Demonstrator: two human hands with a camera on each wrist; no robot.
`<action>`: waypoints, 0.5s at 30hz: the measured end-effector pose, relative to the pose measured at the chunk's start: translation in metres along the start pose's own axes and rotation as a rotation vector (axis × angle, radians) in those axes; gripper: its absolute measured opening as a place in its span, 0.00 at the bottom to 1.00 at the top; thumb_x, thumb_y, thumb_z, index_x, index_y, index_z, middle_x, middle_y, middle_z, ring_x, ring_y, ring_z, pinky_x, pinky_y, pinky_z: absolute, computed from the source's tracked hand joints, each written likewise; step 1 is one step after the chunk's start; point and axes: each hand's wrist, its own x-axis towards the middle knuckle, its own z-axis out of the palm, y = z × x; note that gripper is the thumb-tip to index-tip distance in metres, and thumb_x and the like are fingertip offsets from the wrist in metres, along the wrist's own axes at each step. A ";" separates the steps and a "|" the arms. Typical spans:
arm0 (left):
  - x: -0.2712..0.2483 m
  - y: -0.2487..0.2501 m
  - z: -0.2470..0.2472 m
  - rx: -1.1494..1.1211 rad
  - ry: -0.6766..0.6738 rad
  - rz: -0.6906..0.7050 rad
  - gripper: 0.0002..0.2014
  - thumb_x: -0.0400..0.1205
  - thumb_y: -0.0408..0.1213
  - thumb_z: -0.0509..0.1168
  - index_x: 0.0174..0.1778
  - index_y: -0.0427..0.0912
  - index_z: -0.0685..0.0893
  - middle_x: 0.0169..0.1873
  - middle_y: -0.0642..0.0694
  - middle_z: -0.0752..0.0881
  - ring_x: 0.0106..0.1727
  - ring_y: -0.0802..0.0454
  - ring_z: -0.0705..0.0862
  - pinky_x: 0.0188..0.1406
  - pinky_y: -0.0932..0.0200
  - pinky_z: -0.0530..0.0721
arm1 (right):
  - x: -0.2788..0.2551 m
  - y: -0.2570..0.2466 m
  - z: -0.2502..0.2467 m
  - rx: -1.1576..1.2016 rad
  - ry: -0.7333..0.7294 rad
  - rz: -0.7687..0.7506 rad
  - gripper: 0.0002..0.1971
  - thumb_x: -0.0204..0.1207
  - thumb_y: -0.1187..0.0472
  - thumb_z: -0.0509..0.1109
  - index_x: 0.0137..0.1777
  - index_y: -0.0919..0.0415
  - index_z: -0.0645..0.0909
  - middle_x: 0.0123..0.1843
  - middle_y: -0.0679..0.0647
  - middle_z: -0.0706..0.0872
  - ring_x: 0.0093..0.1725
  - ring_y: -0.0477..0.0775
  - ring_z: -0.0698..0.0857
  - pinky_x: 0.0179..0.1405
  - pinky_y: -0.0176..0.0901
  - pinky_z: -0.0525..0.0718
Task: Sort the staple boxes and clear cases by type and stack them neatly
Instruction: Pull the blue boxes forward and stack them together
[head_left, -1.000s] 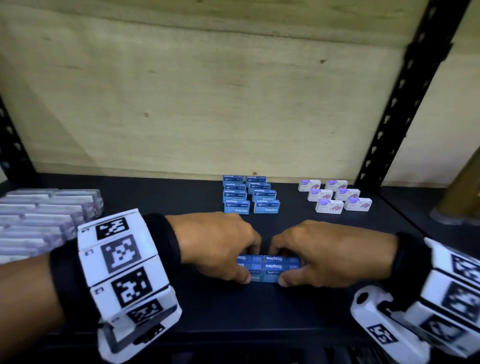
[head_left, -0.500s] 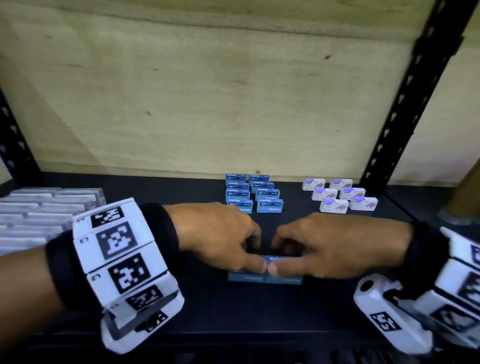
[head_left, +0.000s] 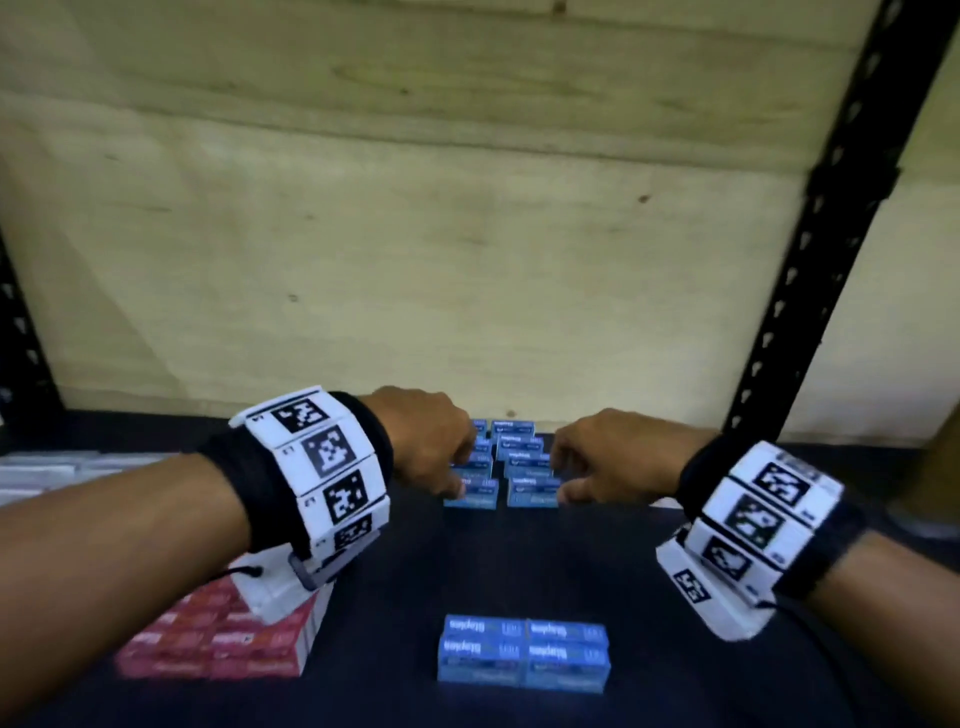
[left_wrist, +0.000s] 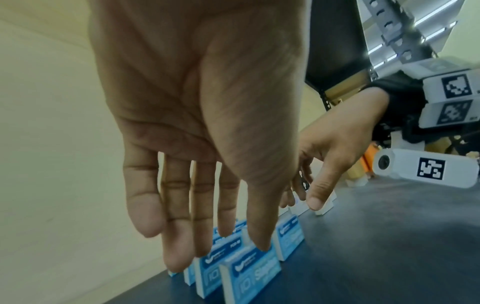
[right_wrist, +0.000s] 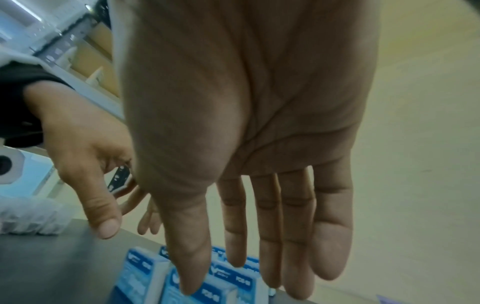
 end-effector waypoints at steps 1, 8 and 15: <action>0.005 0.000 0.001 0.014 -0.006 0.000 0.20 0.81 0.56 0.67 0.65 0.49 0.81 0.58 0.50 0.85 0.56 0.46 0.84 0.49 0.53 0.81 | 0.005 0.001 0.000 -0.003 -0.016 0.008 0.19 0.78 0.46 0.74 0.66 0.49 0.80 0.62 0.48 0.85 0.58 0.53 0.84 0.58 0.47 0.82; 0.025 0.009 0.008 0.101 -0.051 0.013 0.16 0.82 0.46 0.69 0.63 0.44 0.84 0.58 0.44 0.84 0.54 0.42 0.85 0.45 0.53 0.79 | 0.027 -0.003 0.000 -0.039 -0.059 -0.017 0.09 0.80 0.57 0.72 0.59 0.56 0.85 0.57 0.54 0.88 0.55 0.57 0.86 0.56 0.49 0.84; 0.019 0.009 0.003 0.123 -0.012 0.057 0.11 0.82 0.41 0.69 0.59 0.45 0.85 0.55 0.44 0.84 0.51 0.44 0.85 0.41 0.55 0.79 | 0.021 -0.006 0.000 -0.081 -0.051 -0.032 0.07 0.81 0.59 0.69 0.55 0.57 0.86 0.52 0.54 0.88 0.50 0.56 0.86 0.46 0.46 0.81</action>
